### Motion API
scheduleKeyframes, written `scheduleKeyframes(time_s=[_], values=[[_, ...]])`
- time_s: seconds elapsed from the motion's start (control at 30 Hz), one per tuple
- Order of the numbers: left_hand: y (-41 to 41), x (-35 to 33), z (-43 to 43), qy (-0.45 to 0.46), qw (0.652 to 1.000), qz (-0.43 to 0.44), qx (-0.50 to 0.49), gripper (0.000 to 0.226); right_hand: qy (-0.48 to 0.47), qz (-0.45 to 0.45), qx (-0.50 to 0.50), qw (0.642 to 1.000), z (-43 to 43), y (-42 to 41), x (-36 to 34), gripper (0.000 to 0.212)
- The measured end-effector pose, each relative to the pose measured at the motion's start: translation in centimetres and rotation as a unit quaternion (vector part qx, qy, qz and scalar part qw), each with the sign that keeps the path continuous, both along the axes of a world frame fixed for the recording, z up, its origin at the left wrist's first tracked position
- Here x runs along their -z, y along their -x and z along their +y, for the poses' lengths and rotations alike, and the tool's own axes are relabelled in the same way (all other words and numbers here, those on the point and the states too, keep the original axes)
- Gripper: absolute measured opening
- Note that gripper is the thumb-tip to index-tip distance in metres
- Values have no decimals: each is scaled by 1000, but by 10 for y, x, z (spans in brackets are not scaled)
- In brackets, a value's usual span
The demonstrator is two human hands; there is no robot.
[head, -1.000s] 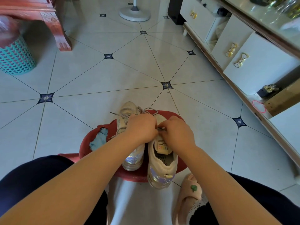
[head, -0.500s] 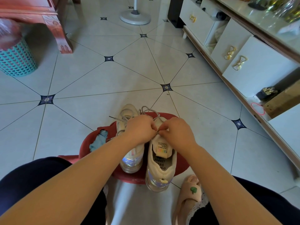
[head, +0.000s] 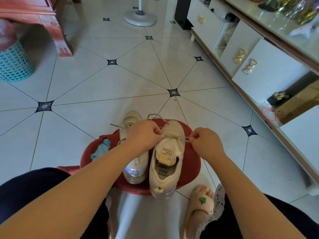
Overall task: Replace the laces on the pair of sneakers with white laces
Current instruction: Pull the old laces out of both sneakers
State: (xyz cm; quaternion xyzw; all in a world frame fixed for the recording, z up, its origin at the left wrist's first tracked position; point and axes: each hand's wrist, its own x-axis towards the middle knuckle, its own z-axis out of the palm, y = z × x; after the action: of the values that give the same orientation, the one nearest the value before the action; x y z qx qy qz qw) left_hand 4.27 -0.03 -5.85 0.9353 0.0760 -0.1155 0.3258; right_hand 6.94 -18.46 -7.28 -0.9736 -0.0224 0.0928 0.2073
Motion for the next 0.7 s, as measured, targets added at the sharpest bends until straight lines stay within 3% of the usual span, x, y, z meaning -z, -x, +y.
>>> scheduleKeyframes(time_s=[0.17,0.33,0.43,0.57,0.63,0.7], values=[[1,-1,-3,-8,1000,-8,-2,8,-35,-79,-108,990,24,2,-4,27],[1,-1,-6,-13,1000,-13,6,13,77,-129,-198,969,49,11,9,22],[1,0,-3,-11,1000,-12,1,9,93,-158,-159,970,42,5,6,17],[2,3,2,-12,1000,-12,-12,8,-16,-136,91,986,-1,-13,-9,16],[2,2,1,-16,1000,-13,-6,9,-15,-125,95,987,-10,-15,-10,18],[1,1,-2,-16,1000,-12,-3,9,-8,-120,3,993,3,-6,-7,17]])
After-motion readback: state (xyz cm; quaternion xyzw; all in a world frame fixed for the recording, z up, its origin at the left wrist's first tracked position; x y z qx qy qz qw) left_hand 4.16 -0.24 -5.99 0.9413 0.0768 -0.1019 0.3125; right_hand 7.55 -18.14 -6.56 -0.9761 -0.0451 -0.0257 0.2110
